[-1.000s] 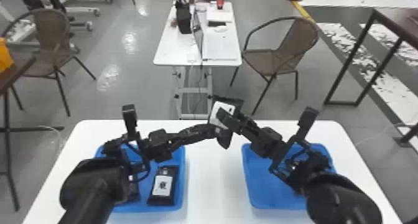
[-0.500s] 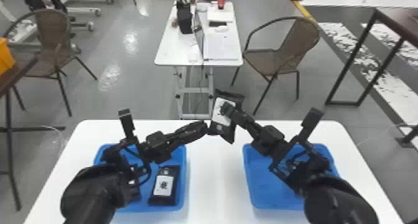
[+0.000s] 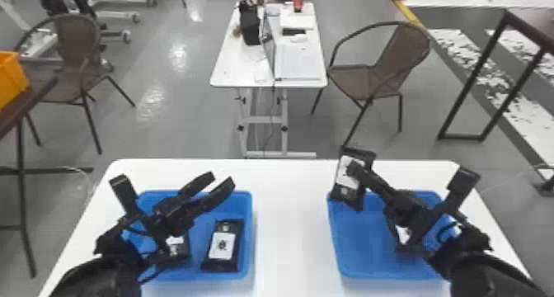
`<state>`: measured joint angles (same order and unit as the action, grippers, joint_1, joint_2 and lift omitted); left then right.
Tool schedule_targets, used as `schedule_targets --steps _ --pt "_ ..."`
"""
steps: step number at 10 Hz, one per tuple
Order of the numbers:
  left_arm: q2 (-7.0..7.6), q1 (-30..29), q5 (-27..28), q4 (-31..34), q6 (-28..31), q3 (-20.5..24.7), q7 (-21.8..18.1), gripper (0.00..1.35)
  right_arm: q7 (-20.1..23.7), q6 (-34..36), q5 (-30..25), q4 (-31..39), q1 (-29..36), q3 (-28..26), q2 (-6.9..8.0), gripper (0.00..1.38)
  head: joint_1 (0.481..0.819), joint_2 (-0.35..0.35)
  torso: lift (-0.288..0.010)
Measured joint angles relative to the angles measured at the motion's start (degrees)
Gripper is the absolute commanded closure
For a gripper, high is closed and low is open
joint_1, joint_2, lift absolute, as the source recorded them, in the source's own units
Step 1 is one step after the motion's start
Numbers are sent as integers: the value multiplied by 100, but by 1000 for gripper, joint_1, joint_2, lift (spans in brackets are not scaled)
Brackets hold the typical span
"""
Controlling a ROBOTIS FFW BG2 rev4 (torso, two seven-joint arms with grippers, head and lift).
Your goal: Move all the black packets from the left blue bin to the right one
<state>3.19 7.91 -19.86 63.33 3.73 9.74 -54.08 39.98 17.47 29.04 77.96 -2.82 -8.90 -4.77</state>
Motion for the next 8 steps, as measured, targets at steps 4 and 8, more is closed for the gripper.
schedule_targets --steps 4,8 --pt "-19 -491 -162 399 15 560 350 282 -12 472 -263 -1793 -602 -286 -401 1217 695 -18 0" --pt "-20 -543 299 673 454 560 671 288 -281 838 -1617 -1688 -789 -615 -427 148 695 -62 0"
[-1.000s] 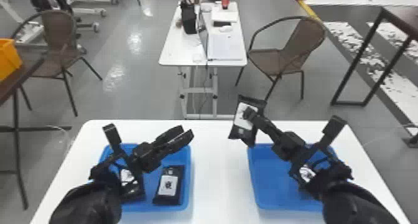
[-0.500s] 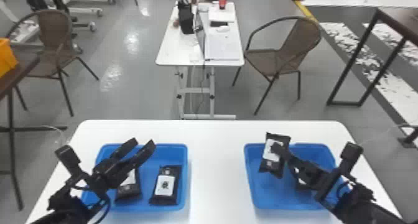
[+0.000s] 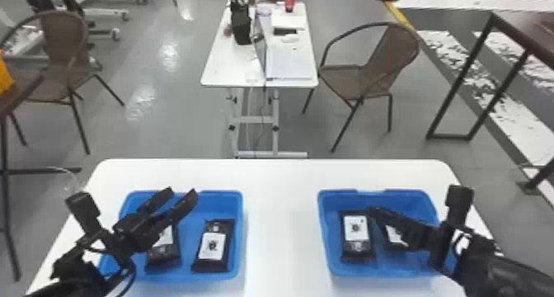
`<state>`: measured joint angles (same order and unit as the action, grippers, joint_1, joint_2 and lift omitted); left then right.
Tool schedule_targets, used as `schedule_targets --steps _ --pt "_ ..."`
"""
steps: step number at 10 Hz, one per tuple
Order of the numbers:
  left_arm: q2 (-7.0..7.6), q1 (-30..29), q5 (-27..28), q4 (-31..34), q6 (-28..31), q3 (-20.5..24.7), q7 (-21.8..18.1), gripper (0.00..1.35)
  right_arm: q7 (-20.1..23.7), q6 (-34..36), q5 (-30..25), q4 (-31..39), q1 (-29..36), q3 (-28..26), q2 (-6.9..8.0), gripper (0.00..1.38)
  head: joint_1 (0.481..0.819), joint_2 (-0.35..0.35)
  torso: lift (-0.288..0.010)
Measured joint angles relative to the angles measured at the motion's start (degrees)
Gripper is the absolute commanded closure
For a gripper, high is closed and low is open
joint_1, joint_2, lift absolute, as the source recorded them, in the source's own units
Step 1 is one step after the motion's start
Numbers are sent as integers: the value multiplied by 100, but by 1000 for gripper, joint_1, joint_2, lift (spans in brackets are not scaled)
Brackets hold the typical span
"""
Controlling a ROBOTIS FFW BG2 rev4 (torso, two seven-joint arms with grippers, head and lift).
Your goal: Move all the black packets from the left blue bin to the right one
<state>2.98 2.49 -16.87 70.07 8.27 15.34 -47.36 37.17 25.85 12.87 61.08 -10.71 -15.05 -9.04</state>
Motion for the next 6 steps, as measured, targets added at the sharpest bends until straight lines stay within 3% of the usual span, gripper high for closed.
schedule_targets --steps 1,3,6 --pt "-6 -10 173 78 326 -16 76 288 -193 -38 -154 565 206 -130 117 257 695 -69 0" --pt "-48 36 704 309 1459 -122 235 282 -321 -129 -32 1626 656 -328 351 349 695 -98 0" --pt "-98 221 1939 843 3534 -246 255 288 -373 -197 676 2480 1004 -483 469 349 695 -107 0"
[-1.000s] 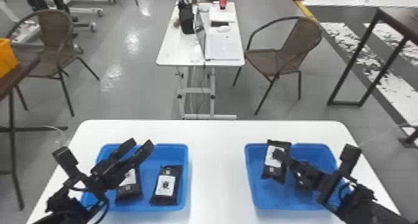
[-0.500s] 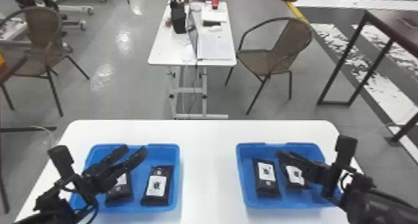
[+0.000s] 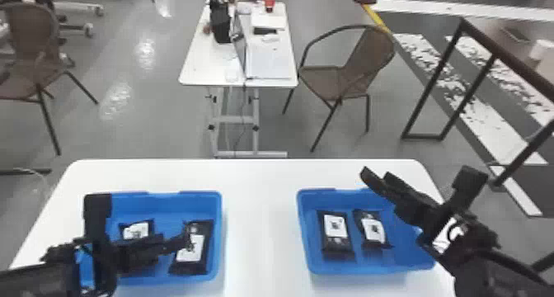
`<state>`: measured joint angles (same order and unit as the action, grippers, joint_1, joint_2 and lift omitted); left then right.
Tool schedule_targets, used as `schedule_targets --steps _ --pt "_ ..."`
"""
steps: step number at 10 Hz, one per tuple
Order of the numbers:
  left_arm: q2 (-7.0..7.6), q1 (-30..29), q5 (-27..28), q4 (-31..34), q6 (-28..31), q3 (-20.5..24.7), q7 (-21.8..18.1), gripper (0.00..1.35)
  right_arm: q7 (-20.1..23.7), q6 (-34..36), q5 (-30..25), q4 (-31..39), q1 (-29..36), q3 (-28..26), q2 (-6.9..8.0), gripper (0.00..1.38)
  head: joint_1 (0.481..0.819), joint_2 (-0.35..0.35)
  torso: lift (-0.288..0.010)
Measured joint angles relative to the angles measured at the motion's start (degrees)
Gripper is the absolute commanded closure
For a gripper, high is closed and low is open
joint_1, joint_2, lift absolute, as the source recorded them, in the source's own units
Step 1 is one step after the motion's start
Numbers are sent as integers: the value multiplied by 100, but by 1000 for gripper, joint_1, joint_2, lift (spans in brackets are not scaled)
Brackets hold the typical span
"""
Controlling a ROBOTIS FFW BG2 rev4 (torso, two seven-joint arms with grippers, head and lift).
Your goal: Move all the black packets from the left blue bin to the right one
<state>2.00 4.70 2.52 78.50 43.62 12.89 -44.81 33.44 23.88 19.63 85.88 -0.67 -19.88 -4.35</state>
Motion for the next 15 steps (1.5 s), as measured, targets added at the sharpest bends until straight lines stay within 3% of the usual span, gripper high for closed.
schedule_targets --steps 2,4,6,9,10,13,15 --pt "10 109 582 122 668 6 0 288 -72 -30 482 367 40 -140 18 351 695 -101 0" --pt "29 316 1003 -2 813 42 1 289 -76 -126 823 516 41 -159 65 354 695 -81 0" --pt "128 639 880 -609 632 -66 0 289 -75 -185 950 577 46 -156 188 354 695 -73 0" --pt "254 1167 520 -1543 332 -365 -5 321 -75 -218 1003 622 42 -118 238 352 695 -90 0" --pt "293 1284 308 -1802 286 -469 -9 383 -75 -223 1018 623 42 -100 241 352 695 -95 0" --pt "322 1478 100 -2353 309 -607 -34 779 -75 -279 1140 618 86 -86 250 352 695 -112 0" --pt "351 1543 69 -2579 265 -630 -158 817 -75 -289 1198 614 89 -80 251 352 695 -116 0"
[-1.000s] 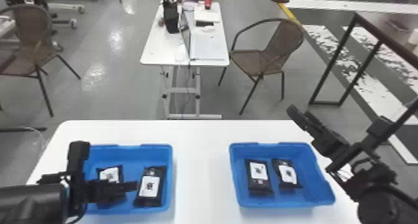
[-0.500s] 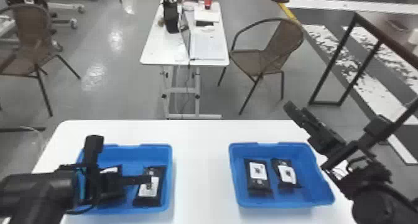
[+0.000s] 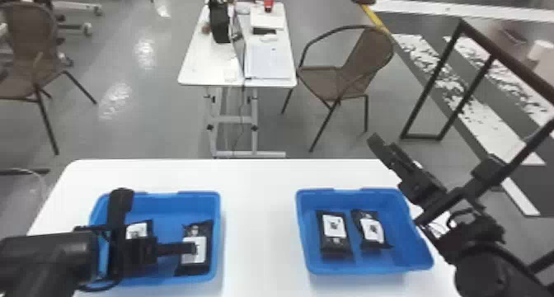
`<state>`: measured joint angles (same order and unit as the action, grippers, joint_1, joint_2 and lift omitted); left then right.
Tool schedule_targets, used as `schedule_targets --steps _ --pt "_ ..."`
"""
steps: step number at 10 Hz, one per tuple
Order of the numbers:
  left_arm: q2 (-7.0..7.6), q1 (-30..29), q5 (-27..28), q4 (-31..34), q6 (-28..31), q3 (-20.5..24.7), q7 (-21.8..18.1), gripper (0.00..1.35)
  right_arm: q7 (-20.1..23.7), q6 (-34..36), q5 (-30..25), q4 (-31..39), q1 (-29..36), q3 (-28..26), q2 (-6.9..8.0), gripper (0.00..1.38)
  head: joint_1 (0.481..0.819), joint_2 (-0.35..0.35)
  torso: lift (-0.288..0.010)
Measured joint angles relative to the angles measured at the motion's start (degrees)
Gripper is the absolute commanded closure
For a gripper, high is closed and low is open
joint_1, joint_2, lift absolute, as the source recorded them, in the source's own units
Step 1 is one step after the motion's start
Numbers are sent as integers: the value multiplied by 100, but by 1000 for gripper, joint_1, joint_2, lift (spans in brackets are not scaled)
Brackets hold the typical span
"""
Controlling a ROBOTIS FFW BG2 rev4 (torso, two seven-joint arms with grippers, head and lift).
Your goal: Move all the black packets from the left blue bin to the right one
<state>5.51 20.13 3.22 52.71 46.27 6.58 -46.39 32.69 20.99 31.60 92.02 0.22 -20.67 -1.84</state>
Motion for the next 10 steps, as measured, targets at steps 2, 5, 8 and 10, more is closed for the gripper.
schedule_targets --steps 2,5,8,10 --pt "59 -1 55 -53 1 -54 -105 817 0 -7 61 -9 11 7 7 352 695 -113 0" --pt "41 -58 -17 -153 -39 54 -109 297 0 -8 126 -33 18 30 9 352 695 -110 0" --pt "23 -75 -204 -246 -145 88 -115 246 0 -13 183 -69 21 58 10 351 695 -114 0" --pt "12 -32 -442 -526 -210 86 -116 524 0 -16 216 -93 22 64 12 352 695 -123 0"
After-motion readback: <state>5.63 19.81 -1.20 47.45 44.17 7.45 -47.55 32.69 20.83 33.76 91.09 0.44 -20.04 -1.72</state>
